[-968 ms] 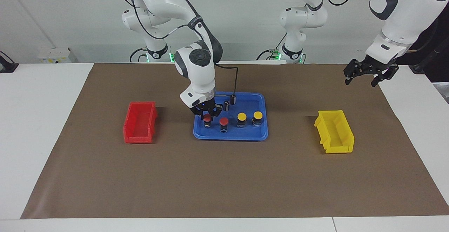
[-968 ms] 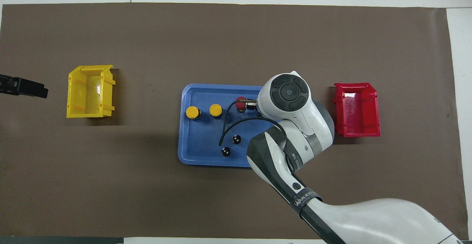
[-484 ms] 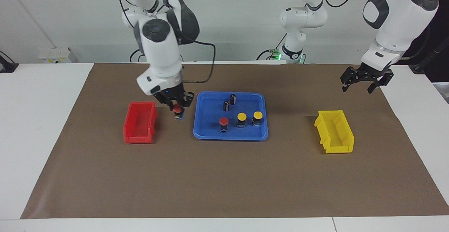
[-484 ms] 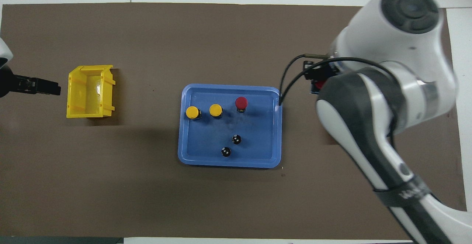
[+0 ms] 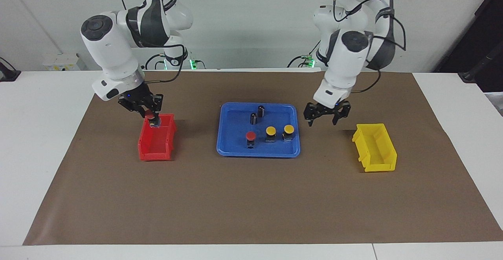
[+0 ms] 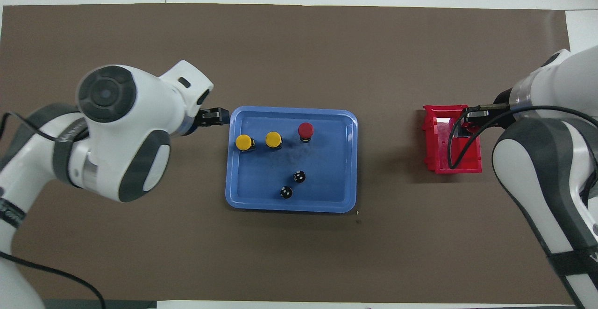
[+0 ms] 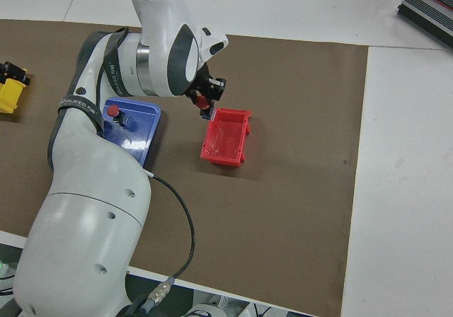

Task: Sort red and yellow buttons by color
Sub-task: 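Grasp the yellow button nearest the yellow bin with the left gripper and lift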

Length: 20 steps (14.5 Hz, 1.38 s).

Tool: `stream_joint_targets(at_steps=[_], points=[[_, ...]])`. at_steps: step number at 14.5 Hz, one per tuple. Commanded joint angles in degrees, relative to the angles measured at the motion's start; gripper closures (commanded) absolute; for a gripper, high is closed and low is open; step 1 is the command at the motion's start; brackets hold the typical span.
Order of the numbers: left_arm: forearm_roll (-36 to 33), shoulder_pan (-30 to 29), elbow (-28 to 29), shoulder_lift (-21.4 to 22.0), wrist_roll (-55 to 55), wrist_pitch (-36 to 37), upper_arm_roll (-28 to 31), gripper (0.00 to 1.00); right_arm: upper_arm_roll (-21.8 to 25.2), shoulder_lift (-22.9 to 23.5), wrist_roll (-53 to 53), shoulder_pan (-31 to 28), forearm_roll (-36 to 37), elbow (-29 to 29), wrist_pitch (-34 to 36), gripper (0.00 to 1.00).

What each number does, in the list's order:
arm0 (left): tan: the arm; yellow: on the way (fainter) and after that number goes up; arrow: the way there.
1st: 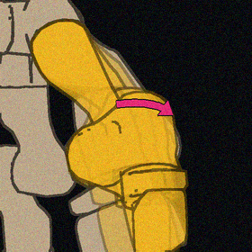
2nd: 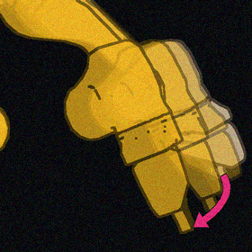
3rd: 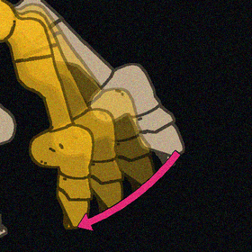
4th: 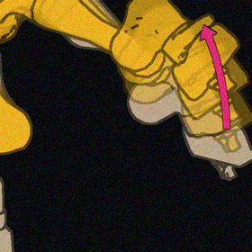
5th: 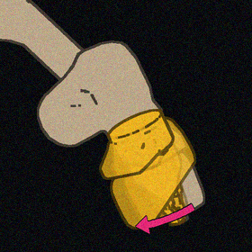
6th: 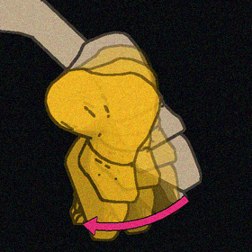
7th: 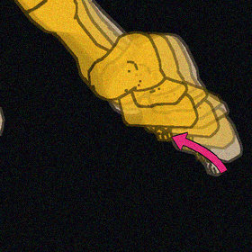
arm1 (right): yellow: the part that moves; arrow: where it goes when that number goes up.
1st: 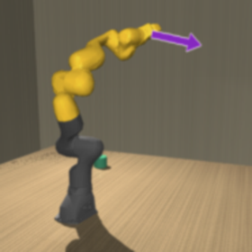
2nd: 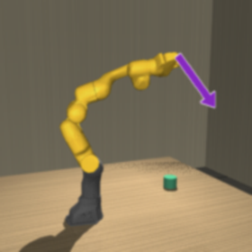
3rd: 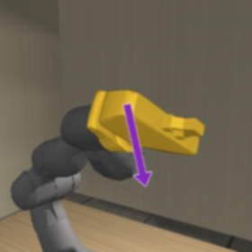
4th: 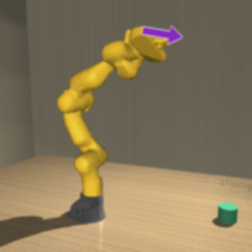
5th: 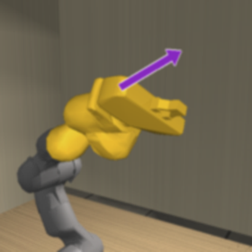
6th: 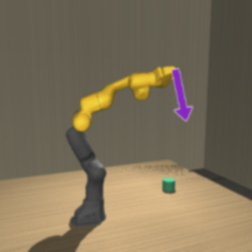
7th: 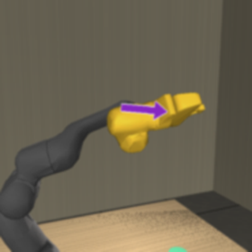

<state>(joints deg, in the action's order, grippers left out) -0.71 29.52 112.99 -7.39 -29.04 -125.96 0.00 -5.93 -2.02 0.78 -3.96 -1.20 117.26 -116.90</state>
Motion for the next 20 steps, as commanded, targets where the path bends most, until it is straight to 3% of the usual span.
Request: stream_joint_targets(at_steps=[1,6,11,12,13,16,18,20], points=[[-1.13,3.87,2.23,-2.44,-3.57,-4.90,1.14,0.10,-0.66,-4.66,-3.42,-1.58,-0.91,9.02,-6.05,0.76],[-1.05,5.28,4.16,-2.36,-3.66,-5.79,1.06,0.18,-0.57,-4.49,-4.64,-1.66,-0.91,16.32,-14.13,0.76],[-1.05,6.08,5.40,-1.83,-4.62,-5.52,1.06,0.31,-0.66,-3.96,-4.65,-1.58,-1.09,19.14,-18.27,0.76],[-0.96,6.34,5.31,-1.83,-5.58,-5.52,1.06,0.79,-0.66,-4.04,-4.65,-1.58,-1.09,19.58,-18.37,0.76],[-0.78,6.34,5.05,-1.92,-7.33,-5.87,1.06,0.98,-0.66,-4.13,-4.65,-1.58,-1.17,19.67,-18.63,0.76],[-0.69,4.94,0.41,-2.62,-8.67,-3.17,1.23,0.98,-0.66,-2.47,-4.47,-1.31,-1.35,19.76,-19.86,0.76],[-0.69,3.01,-6.42,-0.36,-8.06,8.90,1.14,0.99,-0.66,-2.46,-4.56,-1.23,-1.35,19.76,-20.04,0.72],[-0.69,1.26,-11.81,1.23,-4.48,20.10,1.93,0.99,-0.66,-2.38,-4.65,-1.31,-1.35,19.58,-20.04,0.57]])
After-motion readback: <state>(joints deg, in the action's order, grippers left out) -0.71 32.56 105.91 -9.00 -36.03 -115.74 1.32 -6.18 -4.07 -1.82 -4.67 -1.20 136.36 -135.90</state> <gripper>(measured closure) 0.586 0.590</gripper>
